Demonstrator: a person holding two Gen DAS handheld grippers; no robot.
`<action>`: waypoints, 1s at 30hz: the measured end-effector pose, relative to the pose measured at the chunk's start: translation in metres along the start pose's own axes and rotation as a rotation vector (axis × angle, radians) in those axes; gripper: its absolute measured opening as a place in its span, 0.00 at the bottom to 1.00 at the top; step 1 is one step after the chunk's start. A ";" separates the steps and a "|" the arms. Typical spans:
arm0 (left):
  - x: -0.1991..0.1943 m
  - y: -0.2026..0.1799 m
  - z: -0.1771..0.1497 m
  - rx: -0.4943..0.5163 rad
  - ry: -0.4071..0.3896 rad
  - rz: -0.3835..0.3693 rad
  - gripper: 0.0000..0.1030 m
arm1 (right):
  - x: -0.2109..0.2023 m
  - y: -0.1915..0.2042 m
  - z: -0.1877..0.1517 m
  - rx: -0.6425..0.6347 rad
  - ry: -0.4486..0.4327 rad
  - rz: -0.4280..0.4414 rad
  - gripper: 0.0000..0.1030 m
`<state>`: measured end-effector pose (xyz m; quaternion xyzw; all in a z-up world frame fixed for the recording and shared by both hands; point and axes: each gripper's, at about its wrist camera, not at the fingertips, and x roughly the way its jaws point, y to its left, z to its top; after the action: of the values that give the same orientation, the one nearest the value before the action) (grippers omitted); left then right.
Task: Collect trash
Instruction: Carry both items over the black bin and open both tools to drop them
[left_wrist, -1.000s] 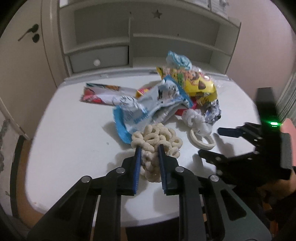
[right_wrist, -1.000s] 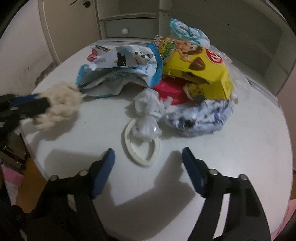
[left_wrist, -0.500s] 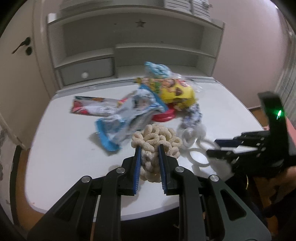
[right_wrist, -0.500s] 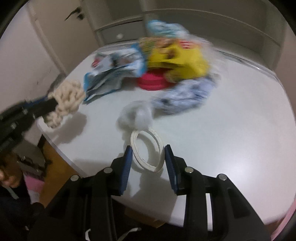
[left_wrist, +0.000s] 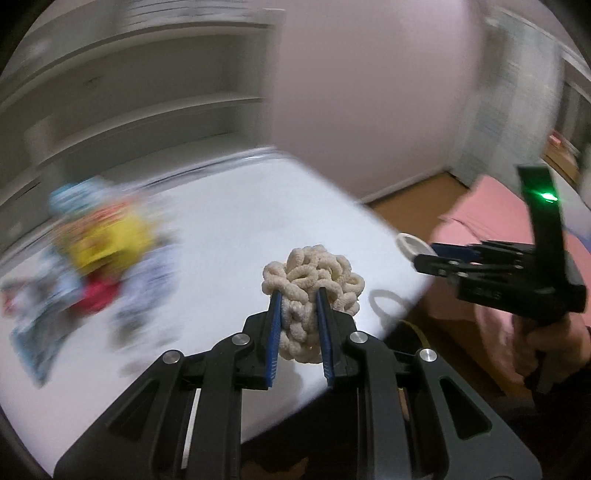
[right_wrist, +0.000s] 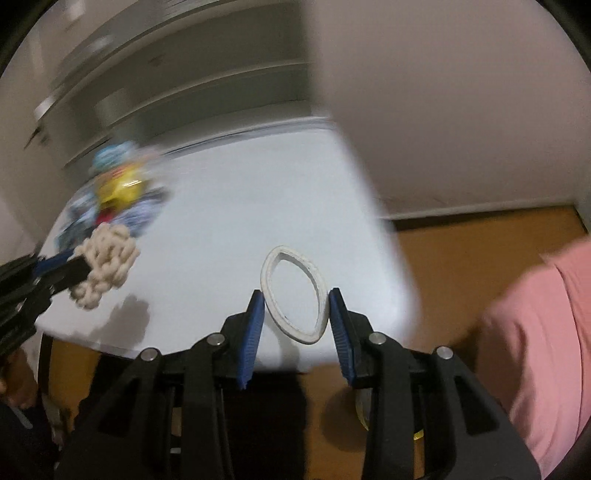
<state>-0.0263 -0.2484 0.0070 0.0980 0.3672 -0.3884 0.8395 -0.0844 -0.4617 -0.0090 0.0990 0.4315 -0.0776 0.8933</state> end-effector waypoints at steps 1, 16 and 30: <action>0.007 -0.015 0.004 0.021 0.002 -0.027 0.17 | -0.005 -0.023 -0.007 0.032 -0.004 -0.032 0.35; 0.216 -0.222 -0.046 0.259 0.291 -0.331 0.17 | 0.016 -0.261 -0.135 0.439 0.139 -0.233 0.35; 0.350 -0.242 -0.106 0.210 0.510 -0.246 0.18 | 0.143 -0.278 -0.212 0.503 0.354 -0.146 0.35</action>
<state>-0.1084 -0.5678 -0.2811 0.2333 0.5330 -0.4860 0.6522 -0.2189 -0.6870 -0.2804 0.2976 0.5534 -0.2272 0.7440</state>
